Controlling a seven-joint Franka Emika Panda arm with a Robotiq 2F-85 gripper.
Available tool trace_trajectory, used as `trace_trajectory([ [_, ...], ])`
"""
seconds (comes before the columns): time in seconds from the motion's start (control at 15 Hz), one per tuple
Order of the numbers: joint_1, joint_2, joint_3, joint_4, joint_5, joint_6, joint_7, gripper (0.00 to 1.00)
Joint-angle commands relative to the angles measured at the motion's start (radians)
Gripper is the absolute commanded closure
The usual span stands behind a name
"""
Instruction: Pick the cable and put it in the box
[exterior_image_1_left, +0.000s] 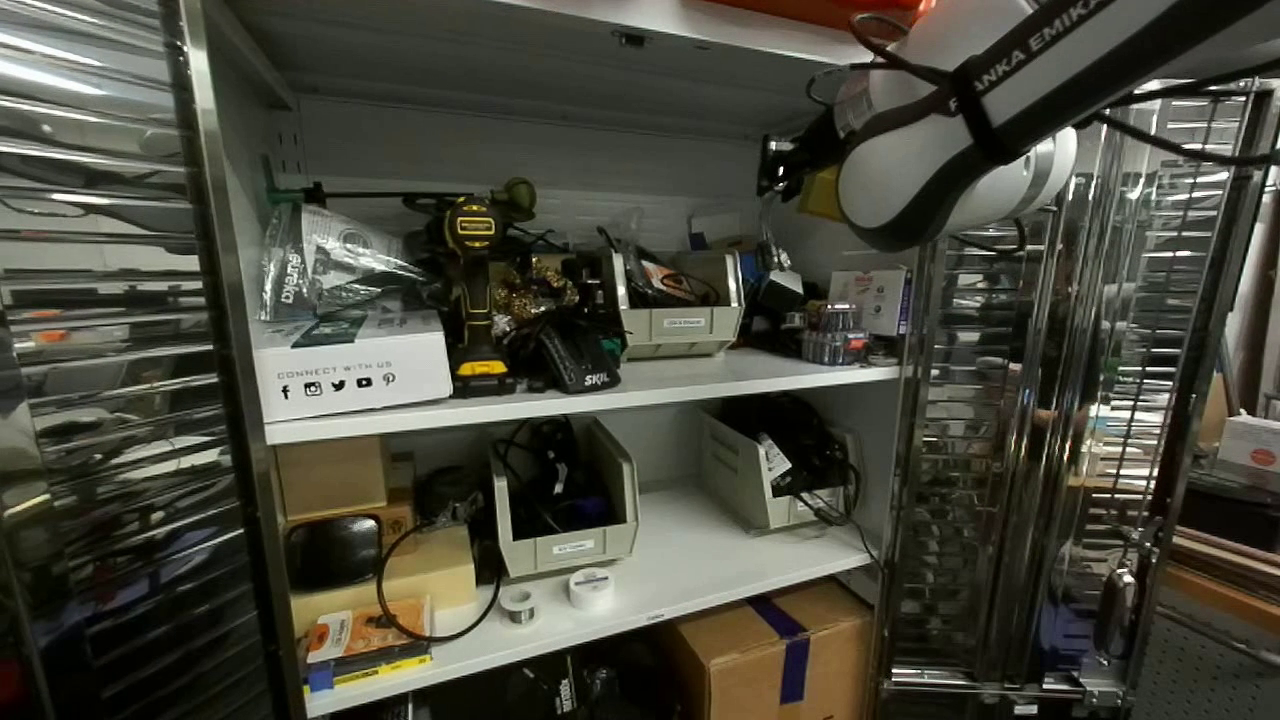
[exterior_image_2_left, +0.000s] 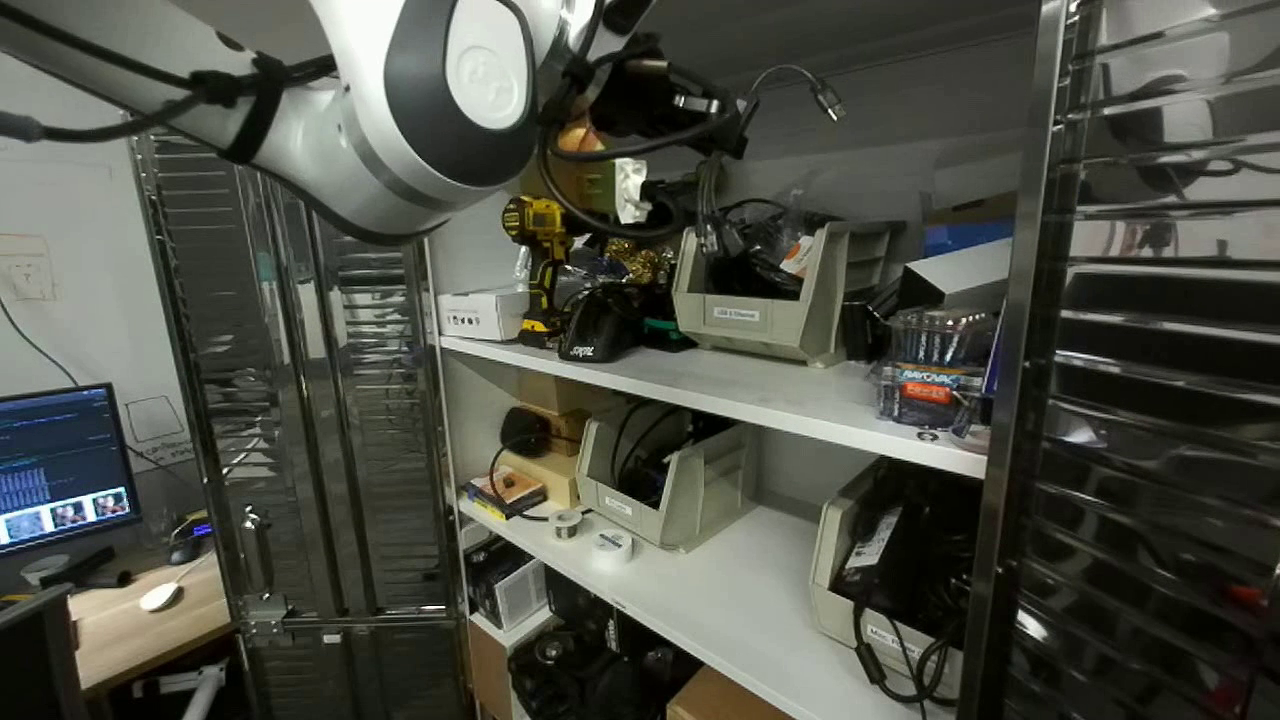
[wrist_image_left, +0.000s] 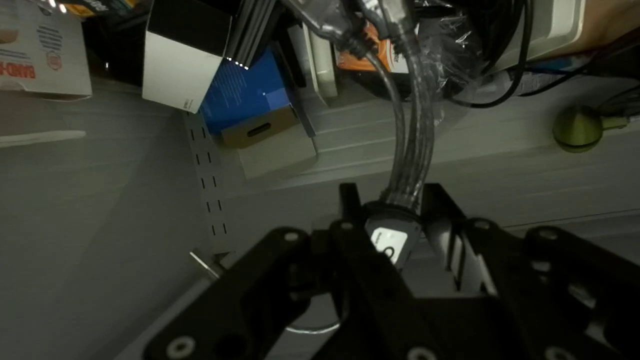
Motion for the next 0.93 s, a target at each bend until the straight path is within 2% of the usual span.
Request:
trace_trajectory([
  [0.0, -0.251, 0.01, 0.276, 0.098, -0.016, -0.063, 0.049, 0.79],
  [0.27, -0.544, -0.025, 0.59, 0.194, -0.006, -0.171, 0.109, 0.79],
  [0.47, -0.752, -0.08, 0.804, 0.299, 0.148, -0.253, 0.05, 0.79],
  [0.53, -0.817, -0.105, 0.861, 0.342, 0.203, -0.278, 0.039, 0.79],
  [0.6, -0.897, -0.113, 0.93, 0.384, 0.177, -0.293, 0.089, 0.79],
  [0.67, -0.964, -0.14, 0.984, 0.435, 0.212, -0.32, 0.084, 0.79],
  [0.87, -1.157, -0.229, 1.126, 0.607, 0.295, -0.402, 0.081, 0.79],
])
